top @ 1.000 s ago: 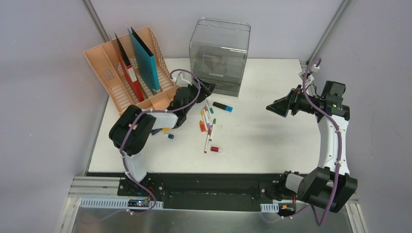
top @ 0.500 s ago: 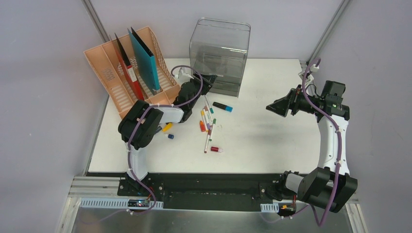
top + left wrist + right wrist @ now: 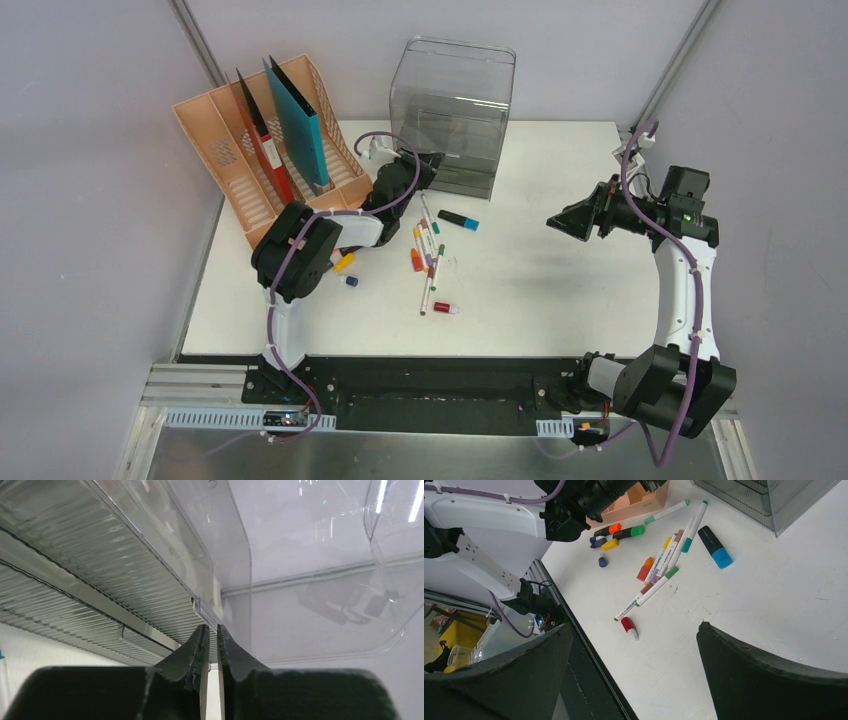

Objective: Organize the desk
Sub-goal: Open the drawer in the storage box.

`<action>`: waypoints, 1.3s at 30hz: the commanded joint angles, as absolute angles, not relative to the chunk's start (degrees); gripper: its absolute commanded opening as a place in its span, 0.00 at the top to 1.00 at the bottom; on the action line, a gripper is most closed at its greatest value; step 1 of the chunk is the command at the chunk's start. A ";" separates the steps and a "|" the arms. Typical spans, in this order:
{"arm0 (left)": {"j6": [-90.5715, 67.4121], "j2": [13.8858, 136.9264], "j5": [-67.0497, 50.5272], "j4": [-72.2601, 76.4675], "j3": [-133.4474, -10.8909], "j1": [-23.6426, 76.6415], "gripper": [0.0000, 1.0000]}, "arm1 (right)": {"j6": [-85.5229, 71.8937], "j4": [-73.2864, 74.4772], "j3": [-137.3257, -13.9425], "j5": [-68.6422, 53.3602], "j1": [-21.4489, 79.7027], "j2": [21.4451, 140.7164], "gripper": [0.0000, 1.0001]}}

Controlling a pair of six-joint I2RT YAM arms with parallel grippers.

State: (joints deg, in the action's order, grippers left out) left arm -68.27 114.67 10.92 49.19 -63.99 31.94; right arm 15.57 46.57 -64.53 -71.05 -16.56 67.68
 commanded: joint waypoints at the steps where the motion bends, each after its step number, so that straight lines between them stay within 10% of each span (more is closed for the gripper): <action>1: -69.82 115.77 12.16 49.79 -66.70 32.26 0.93 | 16.25 45.19 -64.68 -71.02 -16.00 66.45 0.01; 18: -72.44 108.23 10.97 46.46 -61.88 32.43 1.00 | 16.05 44.73 -64.30 -70.92 -15.55 66.66 0.01; 25: -73.03 109.89 11.69 45.05 -63.98 32.32 0.64 | 15.82 44.12 -64.07 -70.60 -15.42 66.88 0.01; 39: -73.66 115.30 13.41 37.16 -72.10 31.62 0.68 | 15.73 43.96 -64.07 -70.49 -15.37 66.80 0.01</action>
